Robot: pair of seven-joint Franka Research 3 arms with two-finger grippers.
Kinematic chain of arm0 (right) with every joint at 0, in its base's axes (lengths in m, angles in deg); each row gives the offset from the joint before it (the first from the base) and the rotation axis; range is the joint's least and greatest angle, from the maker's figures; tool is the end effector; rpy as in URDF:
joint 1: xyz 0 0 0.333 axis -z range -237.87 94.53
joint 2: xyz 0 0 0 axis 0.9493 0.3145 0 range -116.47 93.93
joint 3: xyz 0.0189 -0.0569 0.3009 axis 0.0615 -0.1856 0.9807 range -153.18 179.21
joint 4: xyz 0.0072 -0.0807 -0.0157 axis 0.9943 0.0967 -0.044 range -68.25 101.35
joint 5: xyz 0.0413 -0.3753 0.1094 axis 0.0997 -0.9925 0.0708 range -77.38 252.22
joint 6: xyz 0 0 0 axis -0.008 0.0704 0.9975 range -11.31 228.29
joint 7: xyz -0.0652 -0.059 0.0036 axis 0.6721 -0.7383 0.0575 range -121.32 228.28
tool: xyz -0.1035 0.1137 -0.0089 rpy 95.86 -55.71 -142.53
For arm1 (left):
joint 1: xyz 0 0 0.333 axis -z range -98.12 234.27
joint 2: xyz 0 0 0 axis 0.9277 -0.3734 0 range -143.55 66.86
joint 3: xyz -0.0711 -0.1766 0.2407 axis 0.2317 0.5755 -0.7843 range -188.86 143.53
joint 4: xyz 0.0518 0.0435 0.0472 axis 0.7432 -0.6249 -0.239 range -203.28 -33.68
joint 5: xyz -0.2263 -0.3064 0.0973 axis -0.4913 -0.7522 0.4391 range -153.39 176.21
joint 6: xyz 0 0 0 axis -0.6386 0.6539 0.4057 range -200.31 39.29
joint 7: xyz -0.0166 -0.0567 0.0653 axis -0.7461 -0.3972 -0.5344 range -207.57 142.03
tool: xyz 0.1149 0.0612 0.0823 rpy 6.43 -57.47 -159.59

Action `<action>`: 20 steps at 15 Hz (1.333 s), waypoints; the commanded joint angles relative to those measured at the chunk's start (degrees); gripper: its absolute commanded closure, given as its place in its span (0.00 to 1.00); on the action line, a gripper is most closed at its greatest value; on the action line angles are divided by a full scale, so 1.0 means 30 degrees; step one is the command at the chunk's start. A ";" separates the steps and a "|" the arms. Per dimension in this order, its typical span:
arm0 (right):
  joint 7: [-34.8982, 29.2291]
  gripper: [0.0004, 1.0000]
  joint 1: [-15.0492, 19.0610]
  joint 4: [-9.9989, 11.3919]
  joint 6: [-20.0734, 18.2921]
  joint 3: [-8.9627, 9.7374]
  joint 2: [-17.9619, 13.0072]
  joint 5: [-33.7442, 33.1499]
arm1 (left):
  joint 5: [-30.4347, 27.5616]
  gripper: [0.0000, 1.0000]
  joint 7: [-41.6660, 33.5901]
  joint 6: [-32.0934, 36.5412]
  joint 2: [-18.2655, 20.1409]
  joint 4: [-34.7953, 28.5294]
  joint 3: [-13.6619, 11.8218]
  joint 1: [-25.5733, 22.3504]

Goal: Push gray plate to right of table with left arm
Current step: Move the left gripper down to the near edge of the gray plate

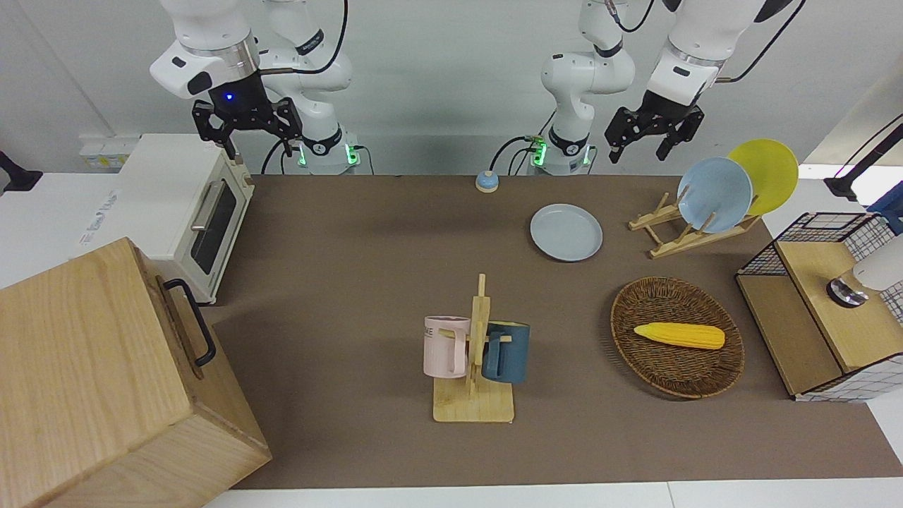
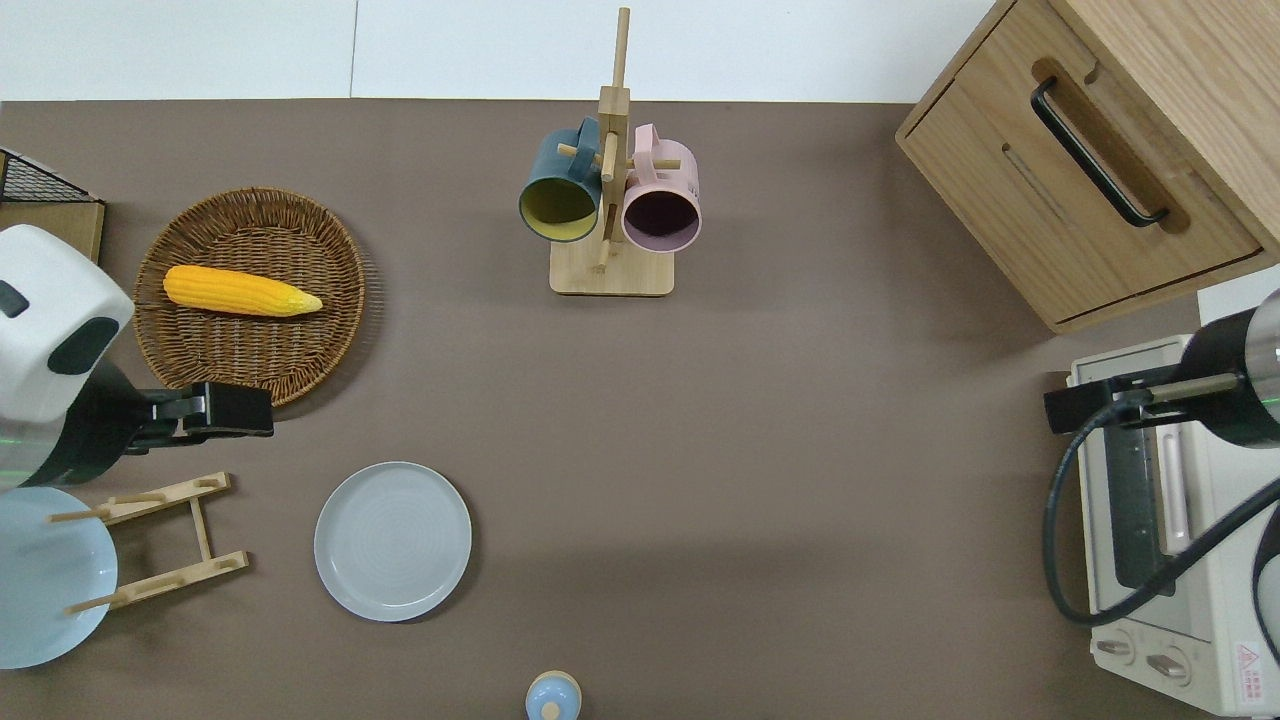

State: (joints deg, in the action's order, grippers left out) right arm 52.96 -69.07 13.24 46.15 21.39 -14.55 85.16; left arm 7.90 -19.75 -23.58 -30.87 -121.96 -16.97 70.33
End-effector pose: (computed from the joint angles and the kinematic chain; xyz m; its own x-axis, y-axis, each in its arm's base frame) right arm 0.5201 0.0483 0.6028 0.9955 0.0860 -0.0393 0.0879 -0.9950 0.0478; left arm 0.5054 -0.0832 0.5939 0.9962 0.0868 -0.0018 0.0868 -0.9950 0.0493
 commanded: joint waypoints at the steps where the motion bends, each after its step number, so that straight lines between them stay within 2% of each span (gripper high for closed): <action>1: 0.0290 0.00 0.0130 0.0077 -0.0132 0.0051 -0.0138 0.0047 | 0.0410 0.01 0.0260 -0.1109 0.0995 -0.1739 -0.0139 0.0096; 5: 0.0290 0.00 0.0130 0.0077 -0.0132 0.0051 -0.0138 0.0018 | 0.0410 0.01 0.0847 -0.1110 0.0910 -0.2236 0.0037 -0.0107; 8: 0.0290 0.00 0.0130 0.0077 -0.0132 0.0051 -0.0138 0.0018 | -0.0146 0.01 0.0758 -0.3095 0.0615 -0.4986 -0.0198 -0.0578; 11: 0.0290 0.00 0.0130 0.0077 -0.0132 0.0051 -0.0138 0.0018 | -0.0147 0.01 0.0848 -0.3539 0.0615 -0.5663 0.0037 -0.0577; 18: 0.0290 0.00 0.0130 0.0077 -0.0132 0.0051 -0.0138 0.0018 | -0.0206 0.01 -0.0472 -0.5208 0.0908 -0.9119 -0.0198 -0.0753; 20: 0.0290 0.00 0.0130 0.0077 -0.0132 0.0051 -0.0138 0.0018 | -0.0206 0.01 -0.0472 -0.6610 0.0937 -1.0406 -0.0227 -0.0869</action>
State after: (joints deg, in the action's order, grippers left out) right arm 52.96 -69.07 13.24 46.15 21.39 -14.55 85.16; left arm 7.76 -19.67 -37.56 -30.55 -146.22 -17.53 68.54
